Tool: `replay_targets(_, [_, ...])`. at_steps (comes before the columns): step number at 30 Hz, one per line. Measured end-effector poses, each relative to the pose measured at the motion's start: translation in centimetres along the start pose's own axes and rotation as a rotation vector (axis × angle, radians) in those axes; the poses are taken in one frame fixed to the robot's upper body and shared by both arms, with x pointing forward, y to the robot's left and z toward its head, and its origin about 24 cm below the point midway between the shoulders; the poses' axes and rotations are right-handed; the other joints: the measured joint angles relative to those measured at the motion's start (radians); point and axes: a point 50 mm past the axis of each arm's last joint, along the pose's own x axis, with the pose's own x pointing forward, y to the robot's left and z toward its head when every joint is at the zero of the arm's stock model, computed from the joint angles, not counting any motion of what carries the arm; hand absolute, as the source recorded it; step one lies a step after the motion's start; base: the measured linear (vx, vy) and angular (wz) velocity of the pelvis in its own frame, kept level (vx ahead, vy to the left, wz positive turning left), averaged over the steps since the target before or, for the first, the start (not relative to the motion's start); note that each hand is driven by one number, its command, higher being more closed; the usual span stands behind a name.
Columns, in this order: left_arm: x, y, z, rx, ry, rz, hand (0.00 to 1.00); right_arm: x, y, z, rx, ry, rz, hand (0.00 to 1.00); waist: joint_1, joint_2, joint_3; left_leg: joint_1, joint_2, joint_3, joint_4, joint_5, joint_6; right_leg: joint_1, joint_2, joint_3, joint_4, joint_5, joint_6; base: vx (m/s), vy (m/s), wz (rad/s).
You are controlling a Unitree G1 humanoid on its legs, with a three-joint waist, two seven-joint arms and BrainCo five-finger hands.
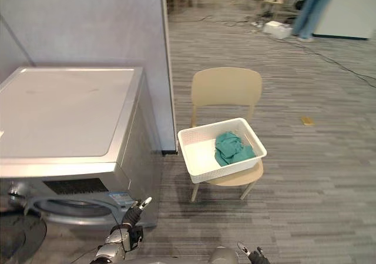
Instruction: Pick up the laundry basket with both hands and put the clothes into the washing machine.
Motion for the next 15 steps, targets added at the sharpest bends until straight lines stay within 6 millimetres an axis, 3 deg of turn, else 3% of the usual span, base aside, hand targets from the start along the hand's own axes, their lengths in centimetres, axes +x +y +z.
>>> replay_targets(1, [-0.1,0.6,-0.8,0.015,0.036,0.013,0.0,-0.1,0.4,-0.6,0.022,0.016,-0.001,0.0,0.001,-0.018,0.001,-0.004,0.006,-0.021,0.014,-0.011,-0.017,0.037,-0.006,0.004,-0.042,0.056,0.032,0.13,-0.423,0.73])
replay_targets(3, [-0.8,1.0,-3.1,0.001,0.121,0.032,0.0,0.2,1.0,0.4,0.019,-0.008,0.019,0.0,-0.004,0.02,0.007,0.007,0.073,-0.026,0.018,-0.017,-0.041,0.097,0.05,-0.066,-0.1,0.052,0.033,0.12,-0.41,0.53])
replay_targets(7, [-1.5,2.6,-4.7,-0.053,0.178,0.103,0.0,0.4,2.2,1.1,-0.051,-0.027,0.066,0.0,0.0,0.045,-0.003,0.018,0.144,-0.015,0.031,-0.029,-0.075,0.16,0.118,-0.113,-0.147,0.052,0.024,0.03,-0.225,0.2])
replay_targets(11, [-2.4,4.9,-6.2,-0.149,0.22,0.203,0.0,-0.4,6.1,3.9,-0.17,-0.198,0.239,0.0,-0.001,0.034,-0.004,-0.047,0.208,-0.02,0.125,-0.064,-0.125,0.186,0.187,-0.158,-0.203,0.069,-0.018,-0.05,-0.161,0.16])
replay_targets(13, [-2.6,5.5,-6.2,-0.152,0.215,0.223,0.0,-1.5,7.5,6.0,-0.213,-0.324,0.307,0.0,-0.002,0.032,-0.001,-0.097,0.227,0.034,0.205,-0.065,-0.125,0.196,0.202,-0.184,-0.213,0.066,-0.05,-0.09,-0.095,0.45])
replay_targets(15, [-2.6,5.4,-6.2,-0.178,0.199,0.231,0.0,-2.9,8.7,9.5,-0.233,-0.485,0.357,0.0,0.001,0.041,0.003,-0.172,0.254,0.114,0.345,-0.063,-0.121,0.213,0.211,-0.229,-0.226,0.034,-0.093,-0.16,-0.063,0.61])
